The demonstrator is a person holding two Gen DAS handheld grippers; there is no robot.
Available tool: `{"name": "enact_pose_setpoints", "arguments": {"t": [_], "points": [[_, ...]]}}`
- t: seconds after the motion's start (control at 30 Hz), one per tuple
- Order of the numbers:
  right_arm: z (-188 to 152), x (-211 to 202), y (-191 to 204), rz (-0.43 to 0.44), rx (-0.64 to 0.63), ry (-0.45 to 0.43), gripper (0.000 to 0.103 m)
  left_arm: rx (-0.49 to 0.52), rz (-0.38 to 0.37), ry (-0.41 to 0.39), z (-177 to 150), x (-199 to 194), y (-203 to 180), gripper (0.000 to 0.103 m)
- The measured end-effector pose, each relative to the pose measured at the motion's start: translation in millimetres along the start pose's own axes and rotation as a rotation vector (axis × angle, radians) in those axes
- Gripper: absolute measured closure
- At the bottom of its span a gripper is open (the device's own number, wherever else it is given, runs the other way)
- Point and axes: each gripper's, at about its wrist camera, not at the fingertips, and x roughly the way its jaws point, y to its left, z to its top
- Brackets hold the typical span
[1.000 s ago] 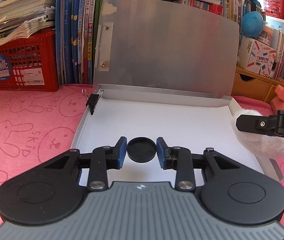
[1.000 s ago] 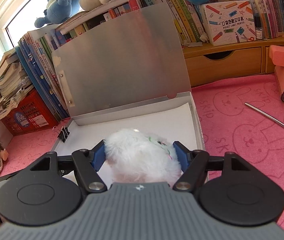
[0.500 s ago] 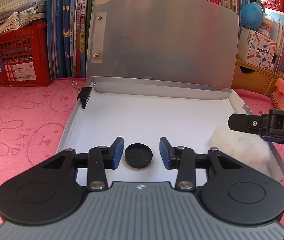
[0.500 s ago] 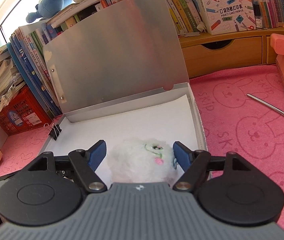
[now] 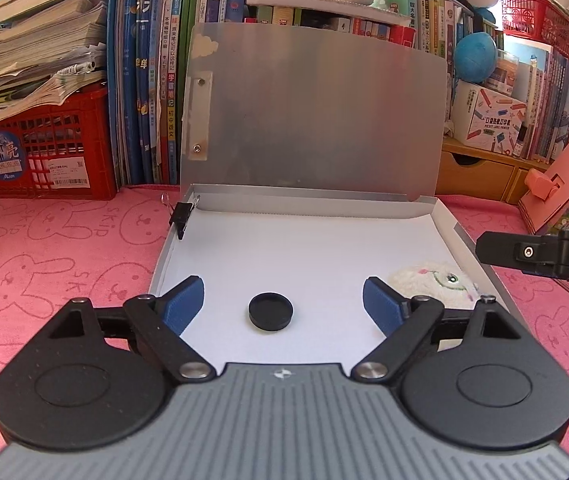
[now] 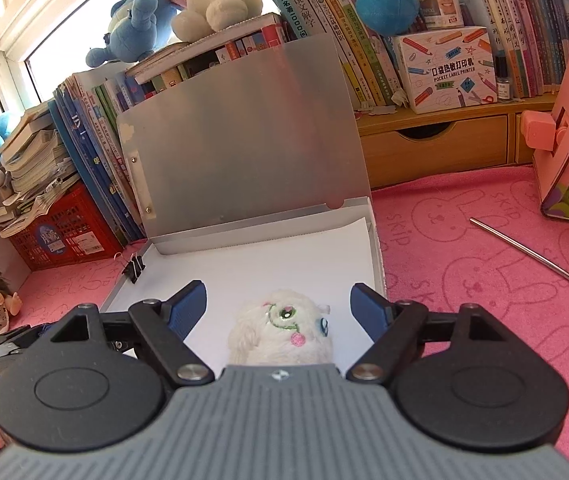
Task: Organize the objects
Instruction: 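Open both grippers to drop lid and fluffy toy inside the box, then withdraw both grippers from the box back toward the cluttered items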
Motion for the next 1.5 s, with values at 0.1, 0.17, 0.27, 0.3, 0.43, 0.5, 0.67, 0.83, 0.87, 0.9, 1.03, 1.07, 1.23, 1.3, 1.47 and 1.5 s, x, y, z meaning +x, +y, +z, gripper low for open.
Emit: {"name": "enact_pose_setpoints", "arguments": {"t": [0.1,0.17,0.27,0.3,0.43,0.5,0.67,0.83,0.87,0.9,1.03,1.07,1.23,1.3,1.47,1.5], "points": [[-2.5,-17.5,2.3,0.005,-0.021,-0.015,0.016,0.011,-0.014,-0.014,-3.0,-16.1,-1.6,0.013],[-5.5,-29.1,4.1,0.014,-0.036,-0.022,0.016,0.020,-0.021,-0.021,-6.5,-28.8,-3.0,0.013],[-12.3,-46.6,6.8,0.021,-0.067,-0.034,0.016,0.034,-0.038,-0.035,-13.8,-48.0,-4.2,0.013],[-15.1,-52.7,7.3,0.025,-0.075,-0.038,0.016,0.037,-0.041,-0.037,-15.7,-53.0,-4.5,0.013],[-26.8,-75.5,7.3,0.050,-0.096,-0.048,0.015,0.046,-0.061,-0.055,-27.8,-79.3,-4.3,0.012],[-32.2,-85.7,6.7,0.058,-0.105,-0.054,0.015,0.056,-0.065,-0.061,-34.4,-91.2,-5.1,0.012],[-45.1,-105.4,2.1,0.062,-0.115,-0.062,0.015,0.074,-0.084,-0.092,-51.0,-119.3,-7.6,0.012],[-61.5,-121.1,-3.4,0.059,-0.122,-0.068,0.015,0.086,-0.104,-0.106,-68.0,-140.8,-10.3,0.011],[-64.3,-123.4,-3.9,0.057,-0.126,-0.069,0.015,0.091,-0.104,-0.108,-71.6,-144.3,-11.3,0.011],[-67.9,-126.6,-4.2,0.053,-0.132,-0.071,0.015,0.094,-0.103,-0.110,-74.1,-147.0,-12.1,0.011],[-80.1,-138.6,-4.4,0.041,-0.160,-0.083,0.015,0.089,-0.110,-0.117,-86.4,-159.6,-11.7,0.011],[-83.3,-141.9,-4.9,0.038,-0.167,-0.087,0.015,0.083,-0.113,-0.115,-88.8,-161.7,-10.9,0.010],[-95.8,-156.3,-6.3,0.017,-0.201,-0.106,0.014,0.105,-0.109,-0.123,-103.9,-173.5,-8.1,0.010],[-100.2,-161.3,-8.1,0.012,-0.203,-0.110,0.014,0.120,-0.105,-0.131,-109.7,-178.6,-7.3,0.009],[-112.3,-172.7,-13.9,-0.007,-0.199,-0.114,0.014,0.121,-0.109,-0.144,-123.4,-191.0,-2.2,0.008],[-115.0,-174.9,-14.8,-0.013,-0.200,-0.116,0.014,0.121,-0.109,-0.147,-126.5,-193.3,-1.1,0.007]]}}
